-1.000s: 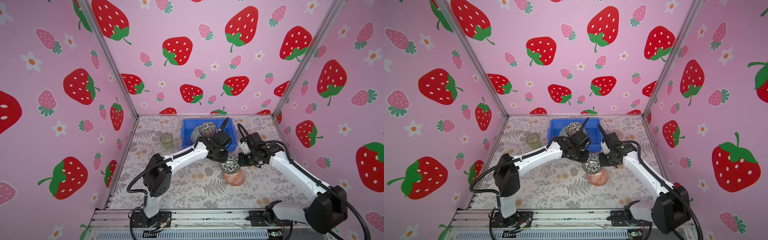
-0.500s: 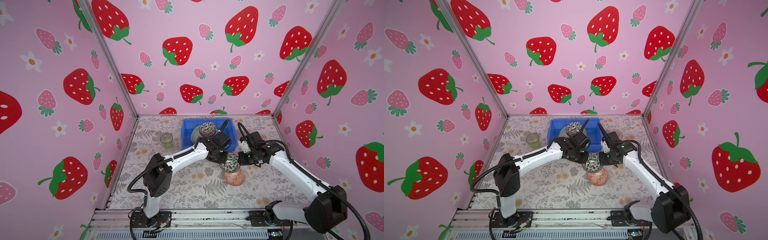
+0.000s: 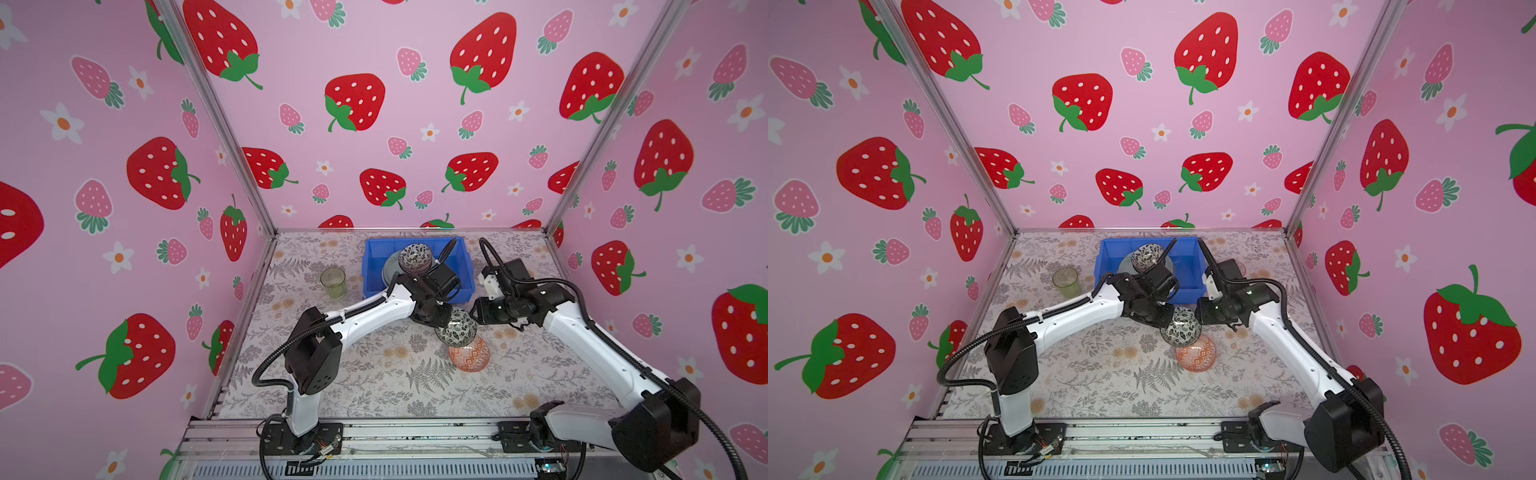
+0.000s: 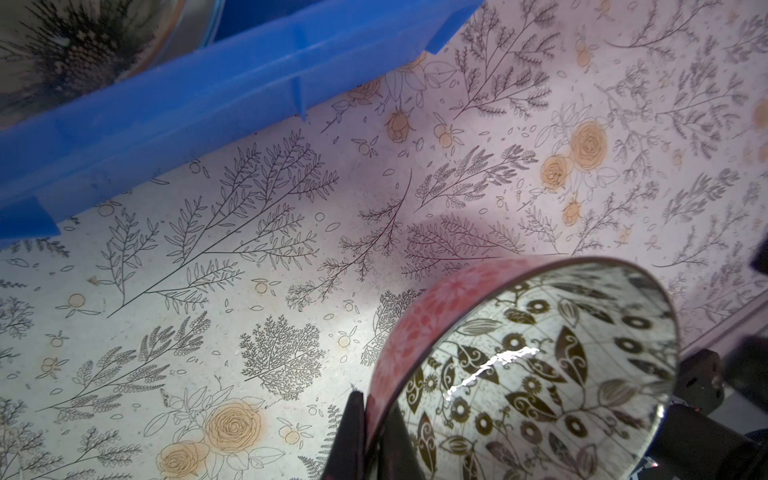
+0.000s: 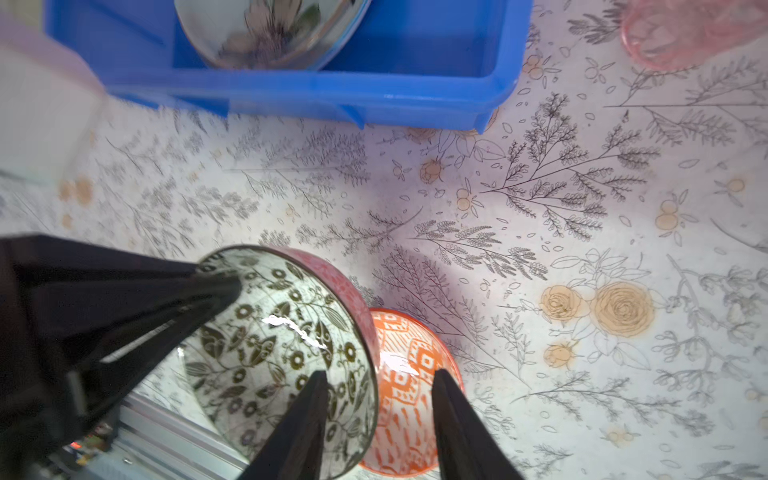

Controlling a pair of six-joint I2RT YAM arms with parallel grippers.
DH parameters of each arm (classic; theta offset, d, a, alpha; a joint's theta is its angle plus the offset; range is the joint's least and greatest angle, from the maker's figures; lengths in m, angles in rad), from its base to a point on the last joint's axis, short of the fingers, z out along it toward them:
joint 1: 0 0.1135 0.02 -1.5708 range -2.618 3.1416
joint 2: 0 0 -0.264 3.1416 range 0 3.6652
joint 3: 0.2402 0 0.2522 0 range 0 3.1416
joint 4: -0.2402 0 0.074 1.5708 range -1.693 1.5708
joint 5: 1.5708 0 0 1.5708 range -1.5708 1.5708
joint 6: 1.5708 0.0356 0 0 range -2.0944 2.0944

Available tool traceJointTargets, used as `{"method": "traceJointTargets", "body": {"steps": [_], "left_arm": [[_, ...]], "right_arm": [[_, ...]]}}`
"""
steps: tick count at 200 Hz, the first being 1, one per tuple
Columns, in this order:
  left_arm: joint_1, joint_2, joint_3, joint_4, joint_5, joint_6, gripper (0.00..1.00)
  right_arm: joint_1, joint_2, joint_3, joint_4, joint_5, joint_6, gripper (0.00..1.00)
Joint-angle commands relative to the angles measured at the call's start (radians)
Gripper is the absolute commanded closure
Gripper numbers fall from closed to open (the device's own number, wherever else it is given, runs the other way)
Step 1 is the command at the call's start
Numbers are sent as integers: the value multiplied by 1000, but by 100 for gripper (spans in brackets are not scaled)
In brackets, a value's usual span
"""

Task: Place the mixed dishes into the plastic bin
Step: 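Carry the leaf bowl to the bin with the left gripper while right withdraws, then lower the leaf bowl onto the bowl stack in the bin with the left gripper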

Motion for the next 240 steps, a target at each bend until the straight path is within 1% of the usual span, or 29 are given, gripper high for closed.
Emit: {"method": "traceJointTargets", "body": {"steps": [1,43,50,56,83,104,107,131,153,203,240], "left_arm": [[29,-62,68,-21,-10,23,100],[105,-71,137,-43,-5,42,100],[120,-68,153,-45,1,45,100],[133,-64,170,-46,4,46,100],[190,-29,261,-78,15,64,100],[219,-7,322,-103,11,84,100],[222,-3,331,-106,9,87,100],[251,10,376,-117,-5,100,100],[280,18,396,-109,-9,99,100],[324,16,412,-84,-36,114,100],[342,46,450,-71,-54,112,100]], "right_arm": [[-4,-59,22,-6,16,16,41],[-4,-165,-61,10,-2,64,21],[-4,-189,-90,20,-8,75,7],[-4,-210,-113,25,-10,84,0],[-4,-297,-196,34,5,126,1],[-4,-320,-230,41,2,146,1],[-4,-348,-232,42,2,149,1],[-4,-387,-258,56,-29,171,1],[-4,-401,-283,71,-64,180,1],[-3,-380,-285,65,-66,155,1],[-1,-394,-304,58,-74,149,1]]}}
